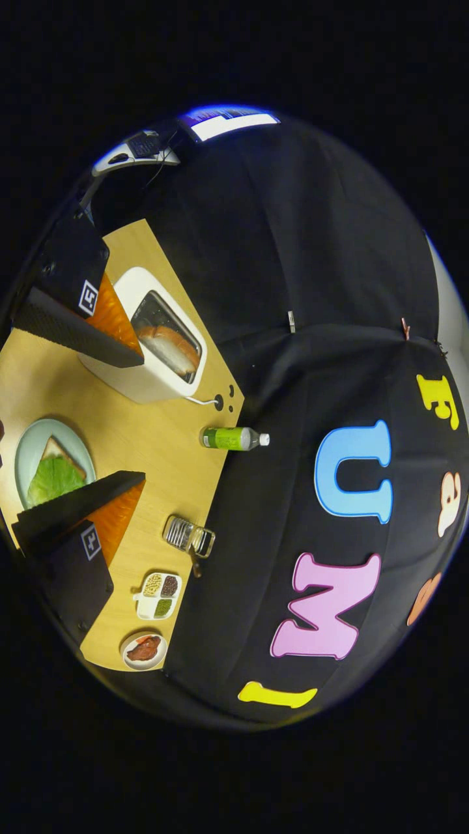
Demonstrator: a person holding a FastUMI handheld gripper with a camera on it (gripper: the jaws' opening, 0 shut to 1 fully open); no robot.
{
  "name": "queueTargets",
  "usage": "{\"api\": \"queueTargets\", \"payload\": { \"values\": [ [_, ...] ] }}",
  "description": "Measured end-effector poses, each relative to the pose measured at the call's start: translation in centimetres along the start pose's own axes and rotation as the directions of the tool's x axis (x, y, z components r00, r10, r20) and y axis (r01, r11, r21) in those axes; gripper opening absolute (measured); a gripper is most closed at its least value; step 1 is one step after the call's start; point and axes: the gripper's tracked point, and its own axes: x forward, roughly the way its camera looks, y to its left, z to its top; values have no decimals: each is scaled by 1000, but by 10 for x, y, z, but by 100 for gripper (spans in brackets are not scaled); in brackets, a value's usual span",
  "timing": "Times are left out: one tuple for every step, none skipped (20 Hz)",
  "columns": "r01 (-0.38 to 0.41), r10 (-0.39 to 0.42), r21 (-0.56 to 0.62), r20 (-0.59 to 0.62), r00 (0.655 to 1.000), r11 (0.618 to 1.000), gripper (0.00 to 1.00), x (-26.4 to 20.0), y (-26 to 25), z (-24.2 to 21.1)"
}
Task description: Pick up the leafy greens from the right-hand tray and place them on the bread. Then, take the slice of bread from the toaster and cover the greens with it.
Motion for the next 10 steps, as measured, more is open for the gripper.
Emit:
{"api": "queueTargets", "payload": {
  "values": [
    [-12,12,-11,2,1000,1000,99,3,7,4],
    [-25,26,-23,5,1000,999,99,7,15,7],
    [-37,37,-35,8,999,999,99,12,21,11],
    [-43,43,-47,11,999,998,99,15,26,15],
    [-50,51,-54,15,999,997,99,20,33,17],
    [-59,60,-57,20,998,997,99,25,39,20],
    [-64,66,-57,25,998,996,99,30,45,23],
    [-69,71,-54,26,997,996,99,36,50,24],
    [-71,72,-50,21,997,996,99,41,54,25],
    [-73,74,-46,11,997,996,99,47,57,24]
  ]
}}
